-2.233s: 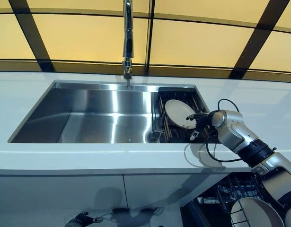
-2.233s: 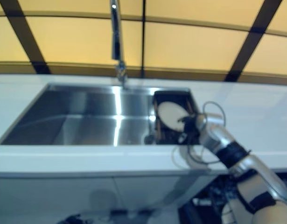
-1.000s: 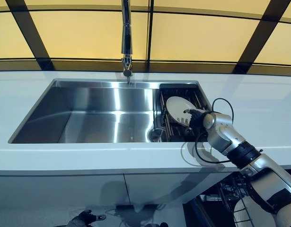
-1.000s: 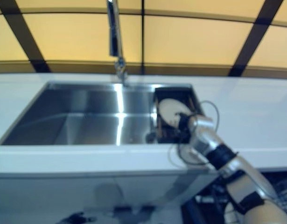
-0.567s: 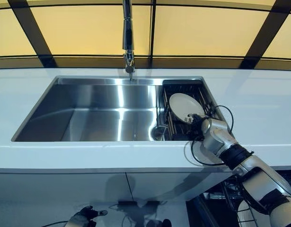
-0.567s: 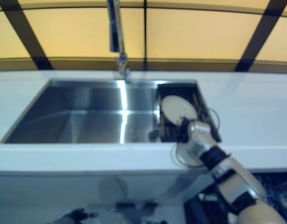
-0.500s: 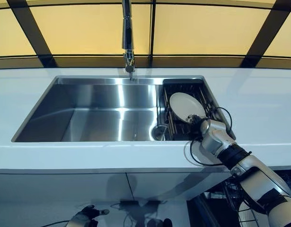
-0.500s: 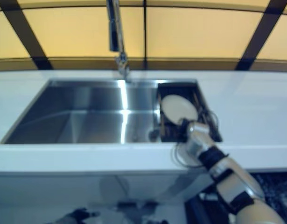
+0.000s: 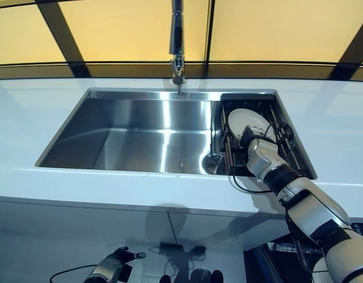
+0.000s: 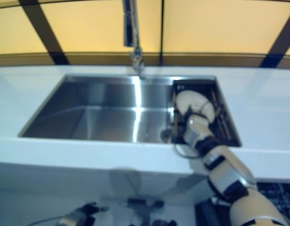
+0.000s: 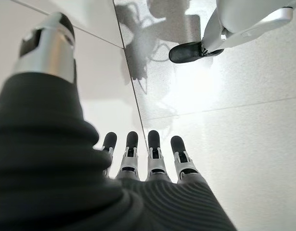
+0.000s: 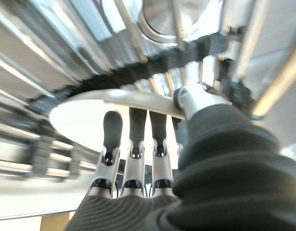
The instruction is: Take plates into dishwasher
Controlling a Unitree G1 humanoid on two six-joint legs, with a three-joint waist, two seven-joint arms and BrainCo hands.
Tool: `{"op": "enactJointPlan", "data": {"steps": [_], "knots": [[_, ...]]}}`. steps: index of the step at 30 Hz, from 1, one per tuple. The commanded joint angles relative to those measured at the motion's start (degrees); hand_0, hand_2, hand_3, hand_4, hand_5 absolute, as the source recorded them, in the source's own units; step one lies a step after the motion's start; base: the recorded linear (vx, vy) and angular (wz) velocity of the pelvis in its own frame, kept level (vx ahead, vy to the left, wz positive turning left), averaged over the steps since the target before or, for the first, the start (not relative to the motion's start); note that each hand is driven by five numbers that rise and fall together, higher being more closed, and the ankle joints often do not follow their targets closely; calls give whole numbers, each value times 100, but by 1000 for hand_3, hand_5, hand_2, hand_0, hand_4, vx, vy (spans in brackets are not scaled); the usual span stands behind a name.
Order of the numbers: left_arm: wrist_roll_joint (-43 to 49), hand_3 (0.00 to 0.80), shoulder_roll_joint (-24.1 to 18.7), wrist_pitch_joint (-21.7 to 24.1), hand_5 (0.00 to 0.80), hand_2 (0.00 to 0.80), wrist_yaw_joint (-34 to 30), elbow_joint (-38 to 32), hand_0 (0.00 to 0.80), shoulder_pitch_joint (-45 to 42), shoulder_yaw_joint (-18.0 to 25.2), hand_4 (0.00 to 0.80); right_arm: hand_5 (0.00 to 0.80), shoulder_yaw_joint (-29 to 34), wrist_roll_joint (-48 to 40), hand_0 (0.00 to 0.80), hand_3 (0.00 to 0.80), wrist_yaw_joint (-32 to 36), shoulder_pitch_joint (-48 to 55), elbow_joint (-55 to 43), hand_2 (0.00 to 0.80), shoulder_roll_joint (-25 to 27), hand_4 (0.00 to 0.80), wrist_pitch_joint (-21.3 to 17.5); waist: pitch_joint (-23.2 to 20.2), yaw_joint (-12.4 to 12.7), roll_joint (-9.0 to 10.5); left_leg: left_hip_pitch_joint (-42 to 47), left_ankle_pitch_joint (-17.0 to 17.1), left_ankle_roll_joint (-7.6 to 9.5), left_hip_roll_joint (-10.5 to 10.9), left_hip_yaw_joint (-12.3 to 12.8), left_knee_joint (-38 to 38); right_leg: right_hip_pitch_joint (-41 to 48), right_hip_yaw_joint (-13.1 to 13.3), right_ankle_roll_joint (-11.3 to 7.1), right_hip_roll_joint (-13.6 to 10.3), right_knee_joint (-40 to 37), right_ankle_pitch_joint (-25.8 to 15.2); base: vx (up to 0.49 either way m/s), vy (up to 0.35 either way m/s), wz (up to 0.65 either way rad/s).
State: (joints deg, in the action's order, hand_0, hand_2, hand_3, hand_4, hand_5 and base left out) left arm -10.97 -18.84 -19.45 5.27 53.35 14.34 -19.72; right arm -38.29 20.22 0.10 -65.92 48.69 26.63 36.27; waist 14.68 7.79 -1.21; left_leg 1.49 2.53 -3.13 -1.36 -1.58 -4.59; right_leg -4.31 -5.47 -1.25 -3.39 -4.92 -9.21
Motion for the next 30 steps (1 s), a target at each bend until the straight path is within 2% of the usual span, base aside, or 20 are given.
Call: {"op": "enactJointPlan", "data": {"steps": [1,11,18,25,30], "knots": [[-196,0,-11,12,0,0,40,291,0,418,-450,0,800,-337,-99,800,800,-476,-818,529,800,343,800,-92,26,67,104,-340,76,212,219,-153,26,193,13,-412,-246,79,297,-12,6,10],[-63,0,-109,131,0,0,-90,284,0,283,-470,0,800,-327,-95,800,800,-819,-816,421,800,762,800,-382,-92,51,139,-238,24,204,215,-149,23,267,-15,-430,-263,88,324,16,0,1],[-3,0,-173,207,0,0,-123,298,0,195,-429,0,800,-269,-81,800,800,-869,-744,162,800,1023,800,-436,-171,-28,180,-120,-22,207,190,-85,5,339,45,-436,-245,87,341,30,2,0],[24,0,-253,112,0,0,-146,241,0,91,-345,0,800,-157,-592,800,800,-815,-728,-392,800,1391,800,-566,-269,-124,241,27,-70,191,158,-32,-3,470,114,-442,-229,78,367,66,5,-1],[125,0,-355,159,0,0,-214,306,0,-50,-201,0,800,75,-919,800,800,-737,-798,-1010,800,1841,800,-564,-366,-235,328,139,-116,194,145,14,-29,541,213,-453,-185,67,394,56,-10,-6]]}}
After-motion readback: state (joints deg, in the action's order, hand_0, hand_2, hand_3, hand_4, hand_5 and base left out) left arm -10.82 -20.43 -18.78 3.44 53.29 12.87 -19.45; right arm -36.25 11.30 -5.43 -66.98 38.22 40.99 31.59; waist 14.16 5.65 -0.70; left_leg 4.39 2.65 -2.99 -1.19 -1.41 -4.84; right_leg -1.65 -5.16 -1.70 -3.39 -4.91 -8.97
